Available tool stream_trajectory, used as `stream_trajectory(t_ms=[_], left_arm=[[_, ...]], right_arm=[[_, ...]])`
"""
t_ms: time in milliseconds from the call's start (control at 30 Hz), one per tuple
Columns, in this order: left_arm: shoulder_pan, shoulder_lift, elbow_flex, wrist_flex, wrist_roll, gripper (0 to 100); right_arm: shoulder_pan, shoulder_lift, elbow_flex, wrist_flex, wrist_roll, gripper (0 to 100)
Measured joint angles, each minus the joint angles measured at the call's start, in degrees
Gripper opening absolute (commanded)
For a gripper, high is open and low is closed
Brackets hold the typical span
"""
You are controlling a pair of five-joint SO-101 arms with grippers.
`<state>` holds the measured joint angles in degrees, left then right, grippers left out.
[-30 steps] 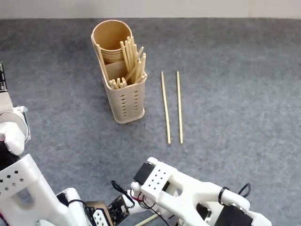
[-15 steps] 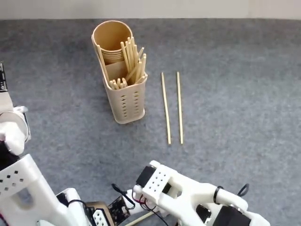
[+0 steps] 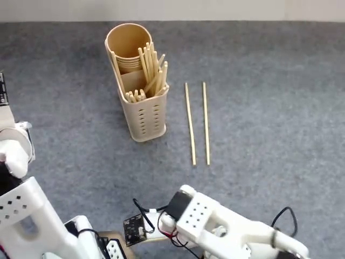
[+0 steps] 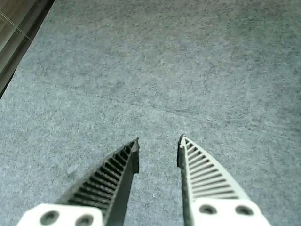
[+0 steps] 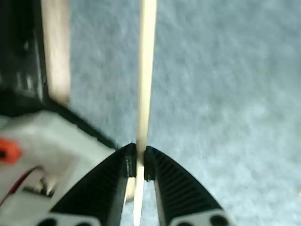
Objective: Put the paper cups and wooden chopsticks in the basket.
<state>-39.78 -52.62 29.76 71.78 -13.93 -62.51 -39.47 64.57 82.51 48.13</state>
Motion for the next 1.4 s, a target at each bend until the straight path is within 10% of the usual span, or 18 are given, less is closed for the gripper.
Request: stream_trajectory(t_ms=[400, 633, 1067, 1400], left_arm=[[0.0, 0.0, 0.0, 2.5, 0.0, 17], [2.1, 0.0, 2.7, 2.5, 0.6, 16], [16.5, 0.0, 21.2, -8.5, 8.3, 16], [22.2, 0.0, 29.5, -16.7, 11.0, 16]], right_arm=[[21.6, -11.4, -39.3, 14.3, -0.7, 0.5], [37.3, -11.6, -48.0, -3.5, -13.4, 0.5], [39.9, -4.7, -48.6, -55.6, -51.4, 0.5], [36.1, 10.6, -48.5, -65.3, -55.5, 0.5]])
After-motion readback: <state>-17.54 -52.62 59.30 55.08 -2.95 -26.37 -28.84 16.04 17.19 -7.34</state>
